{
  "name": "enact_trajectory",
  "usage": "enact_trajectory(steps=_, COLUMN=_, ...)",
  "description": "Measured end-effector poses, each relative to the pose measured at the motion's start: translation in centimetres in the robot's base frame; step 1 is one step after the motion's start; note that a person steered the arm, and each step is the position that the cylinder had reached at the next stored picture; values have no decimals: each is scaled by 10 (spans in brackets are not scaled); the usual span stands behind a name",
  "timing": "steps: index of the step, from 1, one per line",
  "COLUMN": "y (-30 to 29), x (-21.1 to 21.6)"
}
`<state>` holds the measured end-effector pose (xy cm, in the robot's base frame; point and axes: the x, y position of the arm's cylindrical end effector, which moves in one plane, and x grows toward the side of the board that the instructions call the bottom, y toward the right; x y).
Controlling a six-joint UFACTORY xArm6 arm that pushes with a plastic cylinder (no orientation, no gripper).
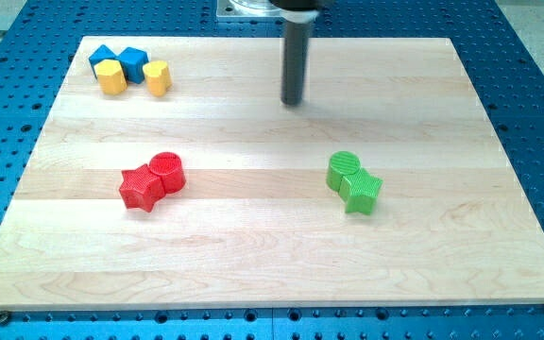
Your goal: Move the heart below the hexagon
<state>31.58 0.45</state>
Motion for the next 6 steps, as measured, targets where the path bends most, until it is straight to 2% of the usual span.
enact_trajectory(steps=1, y=-105, x=-18)
enact_trajectory(steps=2, y=-163, x=-44)
enact_trajectory(steps=3, y=-179, x=-25)
enact_trajectory(steps=5, y=-167, x=49)
enact_trajectory(steps=6, y=-178, x=112)
